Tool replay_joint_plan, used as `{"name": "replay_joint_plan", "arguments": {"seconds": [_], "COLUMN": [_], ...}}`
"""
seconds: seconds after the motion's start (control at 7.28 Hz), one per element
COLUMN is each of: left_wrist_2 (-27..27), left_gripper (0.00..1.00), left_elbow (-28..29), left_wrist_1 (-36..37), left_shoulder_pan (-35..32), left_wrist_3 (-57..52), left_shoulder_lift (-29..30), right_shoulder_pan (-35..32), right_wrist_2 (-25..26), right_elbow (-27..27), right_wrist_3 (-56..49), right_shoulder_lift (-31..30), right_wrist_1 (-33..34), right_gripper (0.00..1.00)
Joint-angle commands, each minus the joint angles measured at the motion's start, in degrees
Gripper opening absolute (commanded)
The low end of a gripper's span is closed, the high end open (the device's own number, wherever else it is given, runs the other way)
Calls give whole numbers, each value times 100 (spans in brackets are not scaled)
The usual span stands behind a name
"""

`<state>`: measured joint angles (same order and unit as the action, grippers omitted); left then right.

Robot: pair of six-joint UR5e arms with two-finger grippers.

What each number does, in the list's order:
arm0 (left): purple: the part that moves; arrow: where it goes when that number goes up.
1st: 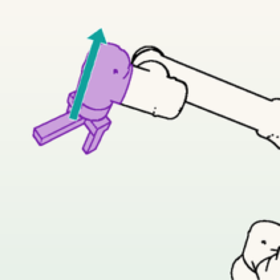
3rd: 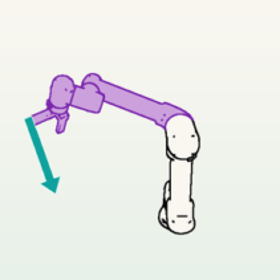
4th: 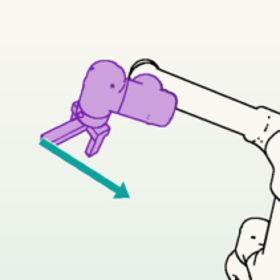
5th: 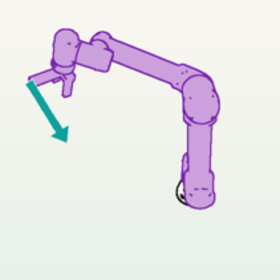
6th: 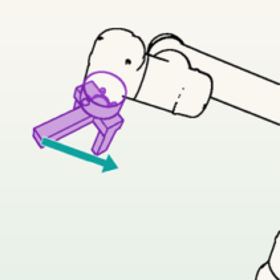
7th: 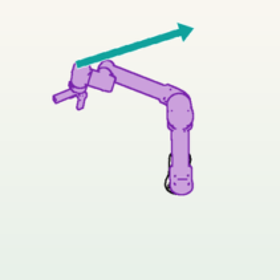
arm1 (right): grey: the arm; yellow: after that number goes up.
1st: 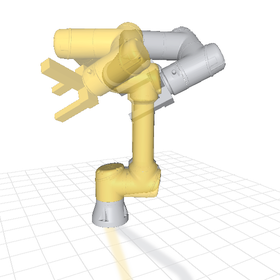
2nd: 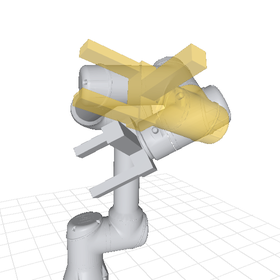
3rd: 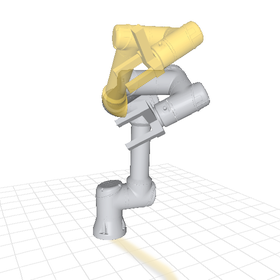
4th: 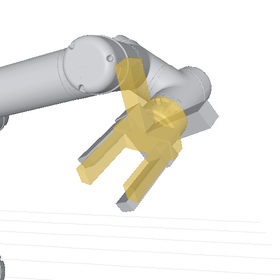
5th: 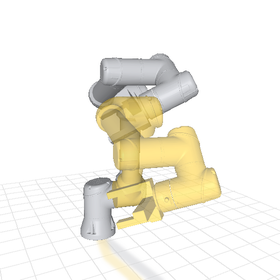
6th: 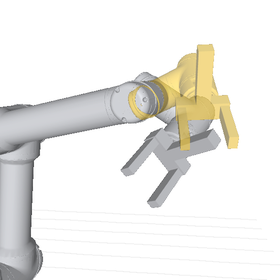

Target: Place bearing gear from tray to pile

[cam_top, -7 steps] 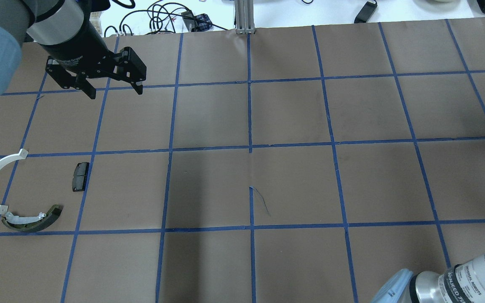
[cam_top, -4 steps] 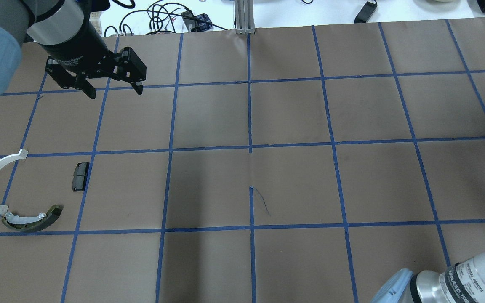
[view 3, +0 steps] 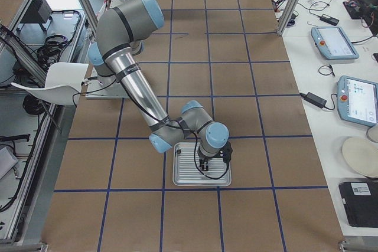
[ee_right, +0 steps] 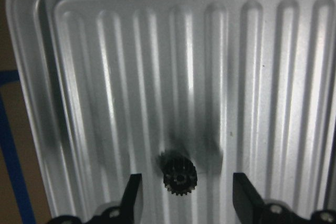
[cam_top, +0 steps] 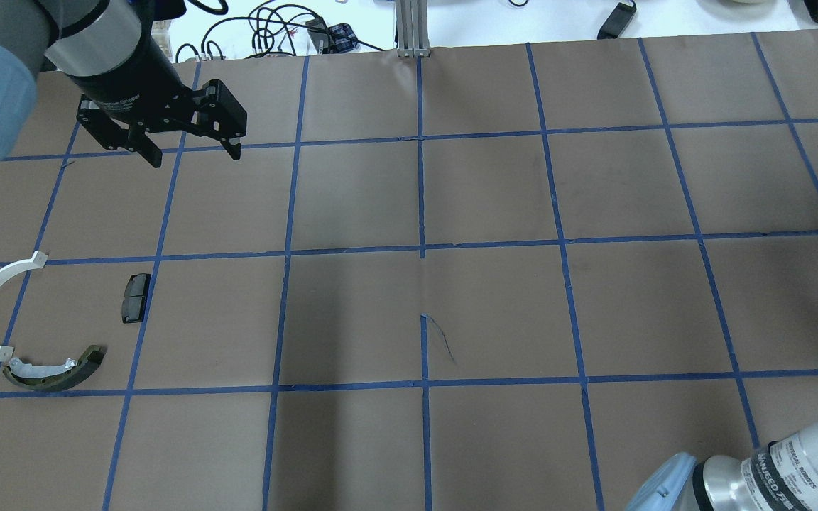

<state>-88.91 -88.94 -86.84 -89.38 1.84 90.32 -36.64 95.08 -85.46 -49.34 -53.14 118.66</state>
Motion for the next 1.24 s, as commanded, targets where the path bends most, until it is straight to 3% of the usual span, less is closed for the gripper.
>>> {"name": "replay_joint_plan", "arguments": {"seconds": [0.0,0.41,0.55,0.69,0.82,1.1], "left_wrist_2": [5,5,5,5,5,5], "left_gripper": [100,100,100,100,100,100], "left_elbow": [0,0,0,0,0,0], "left_wrist_1": [0,0,0,0,0,0], "left_shoulder_pan": [0,0,0,0,0,0], "left_wrist_3": [-9,-9,-9,0,-9,-9], "left_shoulder_lift": [3,3,-5,-6,-6,-14], "right_shoulder_pan": [-19,-27,-27,-27,-27,-36], "right_wrist_2": [-7,-7,2,2,2,45], "right_elbow": [-5,4,-5,-5,-5,56], "right_wrist_3": [47,47,47,47,47,39], "right_shoulder_lift": [14,67,84,110,93,6], "right_wrist_1": [-1,104,140,149,123,-9], "right_gripper": [62,58,49,21,0,0]}}
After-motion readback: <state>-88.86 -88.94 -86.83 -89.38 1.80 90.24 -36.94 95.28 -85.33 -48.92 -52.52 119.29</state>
